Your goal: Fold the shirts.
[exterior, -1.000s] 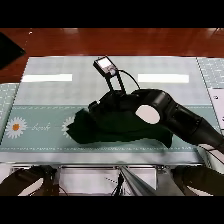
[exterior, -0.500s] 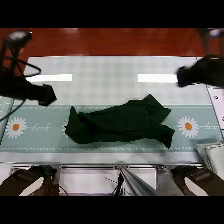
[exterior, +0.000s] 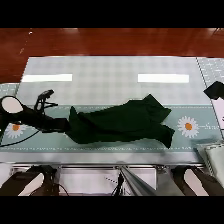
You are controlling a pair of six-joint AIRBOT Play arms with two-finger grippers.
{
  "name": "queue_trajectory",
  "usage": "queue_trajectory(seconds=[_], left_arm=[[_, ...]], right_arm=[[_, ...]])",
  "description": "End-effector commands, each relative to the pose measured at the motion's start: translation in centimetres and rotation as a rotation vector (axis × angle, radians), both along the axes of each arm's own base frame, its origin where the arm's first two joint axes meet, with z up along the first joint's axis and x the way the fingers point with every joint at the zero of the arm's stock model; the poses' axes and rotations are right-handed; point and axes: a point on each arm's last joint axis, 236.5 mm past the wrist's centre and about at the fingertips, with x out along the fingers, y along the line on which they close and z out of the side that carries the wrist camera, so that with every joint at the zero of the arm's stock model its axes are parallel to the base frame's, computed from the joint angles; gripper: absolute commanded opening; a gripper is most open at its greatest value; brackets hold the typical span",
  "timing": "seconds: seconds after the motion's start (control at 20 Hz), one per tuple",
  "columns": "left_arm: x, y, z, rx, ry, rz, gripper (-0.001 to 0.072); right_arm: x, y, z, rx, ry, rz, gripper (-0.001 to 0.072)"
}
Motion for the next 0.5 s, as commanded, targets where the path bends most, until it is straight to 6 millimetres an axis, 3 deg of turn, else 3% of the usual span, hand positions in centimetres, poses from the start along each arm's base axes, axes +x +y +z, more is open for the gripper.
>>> queue_trajectory(seconds=[0.0, 0.1, 0.15, 0.2, 0.25, 0.35, 0.4, 0.45], left_arm=[[-1.4, -1.8, -3.1, -0.1, 0.058, 0.009, 0.0686], [-0.8, -3.7, -3.4, -0.198, 0.049, 0.0, 0.0676], [-0.1, -4.1, -3.6, -0.22, 0.043, 0.019, 0.0585], [0.5, -4.1, -4.0, -0.219, 0.034, 0.044, 0.0403], [1.2, -3.9, -4.4, -0.209, 0.019, 0.063, 0.0313], [1.9, -3.7, -4.9, -0.195, -0.003, 0.081, 0.0278], [2.0, -3.6, -5.0, -0.192, -0.004, 0.082, 0.0103], [2.0, -3.6, -5.0, -0.192, -0.004, 0.08, 0.0023]], right_arm=[[-1.3, 0.9, -2.9, 0.08, 0.092, 0.025, 0.0595], [-1.5, 0.9, -3.2, 0.081, 0.108, 0.032, 0.0594], [-1.8, 0.8, -3.3, 0.076, 0.121, 0.034, 0.0594], [-2.3, 0.5, -3.6, 0.06, 0.146, 0.034, 0.0592], [-3.1, -0.1, -4.3, 0.036, 0.188, 0.032, 0.0592], [-5.3, -0.7, -5.9, 0.02, 0.285, 0.027, 0.0592], [-6.1, -0.5, -6.9, 0.049, 0.316, 0.017, 0.0592], [-6.9, 0.1, -7.9, 0.088, 0.345, 0.011, 0.0592]])
